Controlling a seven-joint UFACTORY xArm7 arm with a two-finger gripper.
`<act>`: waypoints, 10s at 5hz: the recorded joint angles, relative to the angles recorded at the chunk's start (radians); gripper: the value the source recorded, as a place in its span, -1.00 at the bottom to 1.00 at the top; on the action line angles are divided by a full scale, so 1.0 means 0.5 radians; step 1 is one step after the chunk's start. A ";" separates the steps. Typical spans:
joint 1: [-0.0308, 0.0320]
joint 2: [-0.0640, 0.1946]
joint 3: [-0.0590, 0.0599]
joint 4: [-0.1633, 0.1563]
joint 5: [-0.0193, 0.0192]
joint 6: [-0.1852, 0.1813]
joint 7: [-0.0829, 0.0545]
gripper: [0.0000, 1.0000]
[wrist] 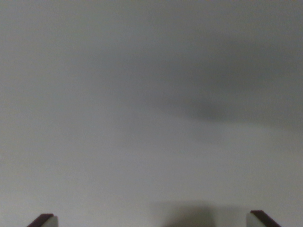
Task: Pick yellow cube
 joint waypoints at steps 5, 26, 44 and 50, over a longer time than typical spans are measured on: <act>-0.033 0.038 -0.026 -0.135 0.0032 -0.145 -0.073 -1.00; -0.084 0.092 -0.068 -0.337 0.0071 -0.358 -0.185 1.00; -0.074 -0.152 -0.072 -0.017 -0.0361 0.204 -0.151 1.00; -0.069 -0.273 -0.075 0.142 -0.0576 0.483 -0.133 1.00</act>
